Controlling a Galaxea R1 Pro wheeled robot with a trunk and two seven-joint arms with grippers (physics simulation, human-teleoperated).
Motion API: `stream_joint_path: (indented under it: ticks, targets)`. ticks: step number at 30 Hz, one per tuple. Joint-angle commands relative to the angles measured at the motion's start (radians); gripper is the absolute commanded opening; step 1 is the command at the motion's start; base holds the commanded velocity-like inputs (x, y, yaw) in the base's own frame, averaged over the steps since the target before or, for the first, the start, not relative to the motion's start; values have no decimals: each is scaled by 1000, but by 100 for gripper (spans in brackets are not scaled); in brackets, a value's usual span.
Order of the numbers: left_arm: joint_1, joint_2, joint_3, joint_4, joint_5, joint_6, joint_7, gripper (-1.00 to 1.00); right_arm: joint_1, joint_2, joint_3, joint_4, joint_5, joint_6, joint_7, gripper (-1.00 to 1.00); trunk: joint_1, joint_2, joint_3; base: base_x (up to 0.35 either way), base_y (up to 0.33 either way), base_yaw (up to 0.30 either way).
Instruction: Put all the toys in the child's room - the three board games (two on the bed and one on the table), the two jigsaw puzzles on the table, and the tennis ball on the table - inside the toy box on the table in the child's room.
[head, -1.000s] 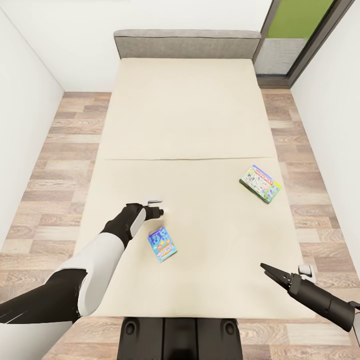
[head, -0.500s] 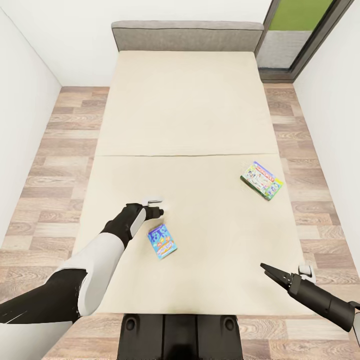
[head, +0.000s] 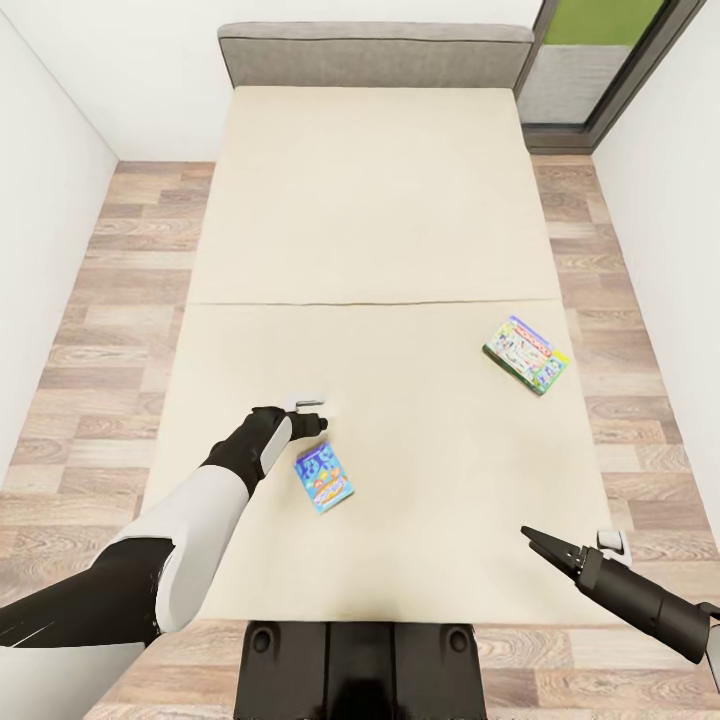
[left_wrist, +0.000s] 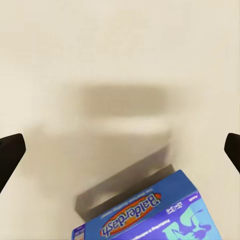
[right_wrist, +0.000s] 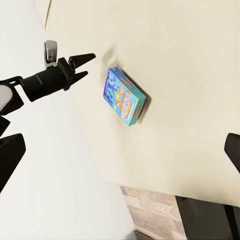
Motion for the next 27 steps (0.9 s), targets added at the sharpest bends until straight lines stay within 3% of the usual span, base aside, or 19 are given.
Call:
stream_joint_path:
  ticks: [1, 27]
  targets:
    - [0, -1, 7, -2, 2, 5, 3, 100, 0, 0, -1, 0, 4, 3, 6, 100, 0, -2, -3, 0, 0, 0]
    - [0, -1, 5, -4, 2, 14, 0, 100, 0, 0, 0, 1, 3, 3, 6, 100, 0, -2, -45, 0, 0, 0]
